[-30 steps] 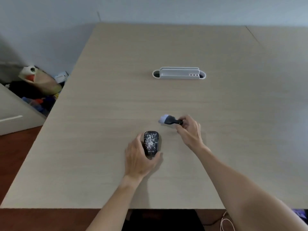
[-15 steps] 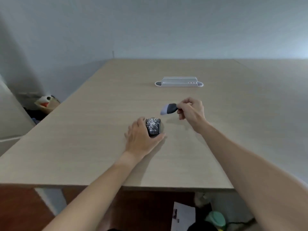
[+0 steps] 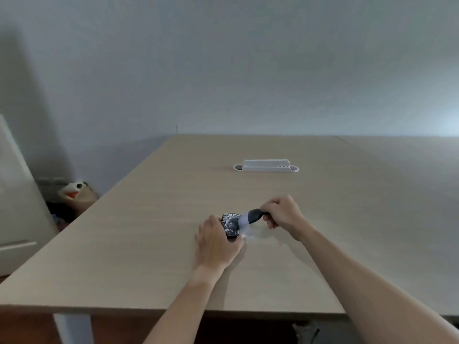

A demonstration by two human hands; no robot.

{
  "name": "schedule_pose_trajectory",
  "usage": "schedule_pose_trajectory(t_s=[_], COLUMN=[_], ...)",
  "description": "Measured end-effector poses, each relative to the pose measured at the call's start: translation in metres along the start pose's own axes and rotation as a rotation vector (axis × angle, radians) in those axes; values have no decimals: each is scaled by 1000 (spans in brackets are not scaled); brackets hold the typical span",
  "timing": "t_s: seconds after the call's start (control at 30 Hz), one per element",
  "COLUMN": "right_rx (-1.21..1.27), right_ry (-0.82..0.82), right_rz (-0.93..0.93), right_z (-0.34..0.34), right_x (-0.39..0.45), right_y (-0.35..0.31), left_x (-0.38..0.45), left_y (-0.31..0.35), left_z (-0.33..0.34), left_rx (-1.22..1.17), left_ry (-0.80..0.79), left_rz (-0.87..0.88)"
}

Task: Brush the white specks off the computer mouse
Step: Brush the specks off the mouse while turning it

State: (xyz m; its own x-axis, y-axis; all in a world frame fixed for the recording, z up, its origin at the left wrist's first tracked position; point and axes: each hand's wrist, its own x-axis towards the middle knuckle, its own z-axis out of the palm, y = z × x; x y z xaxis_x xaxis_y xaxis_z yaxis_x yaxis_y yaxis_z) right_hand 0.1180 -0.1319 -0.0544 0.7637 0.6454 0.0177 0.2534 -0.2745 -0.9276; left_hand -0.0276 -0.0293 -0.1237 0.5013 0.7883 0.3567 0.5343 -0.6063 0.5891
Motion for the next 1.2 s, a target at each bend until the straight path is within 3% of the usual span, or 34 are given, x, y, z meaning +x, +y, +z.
schedule_pose_trajectory(t_s=[0.13,0.27,0.43,0.53,0.63,0.73,0.83,0.93,1.03,1.2], right_rx=[97,-69,136,-102,-302,-245,-118,-253,-347,-235], right_ry=[-79,-22,-40,-81,-3,57,-43,-75,21,49], right_rz=[35,1,16,-47,-105,-119,-78,-91,-112,-82], right_z=[13,7,8,14,11,12,23,24,15,13], right_x=[4,10,20,23,23,24,25,24,25,32], right_y=[3,4,-2,0,-3,-12,-16,-15,-12,-10], left_x=[1,0,17,17,12,11,10,12,12,10], left_y=[-4,-3,1,-6,-9,-7,-6,-7,-7,-6], left_z=[4,3,-8,-7,-3,-4,-5,-3,1,1], left_rx=[-5,0,9,-40,-58,-45,-24,23,57,62], left_ry=[33,15,-113,-86,-39,-41,-43,-38,-36,-47], left_rz=[11,-1,-17,4,31,33,31,26,28,27])
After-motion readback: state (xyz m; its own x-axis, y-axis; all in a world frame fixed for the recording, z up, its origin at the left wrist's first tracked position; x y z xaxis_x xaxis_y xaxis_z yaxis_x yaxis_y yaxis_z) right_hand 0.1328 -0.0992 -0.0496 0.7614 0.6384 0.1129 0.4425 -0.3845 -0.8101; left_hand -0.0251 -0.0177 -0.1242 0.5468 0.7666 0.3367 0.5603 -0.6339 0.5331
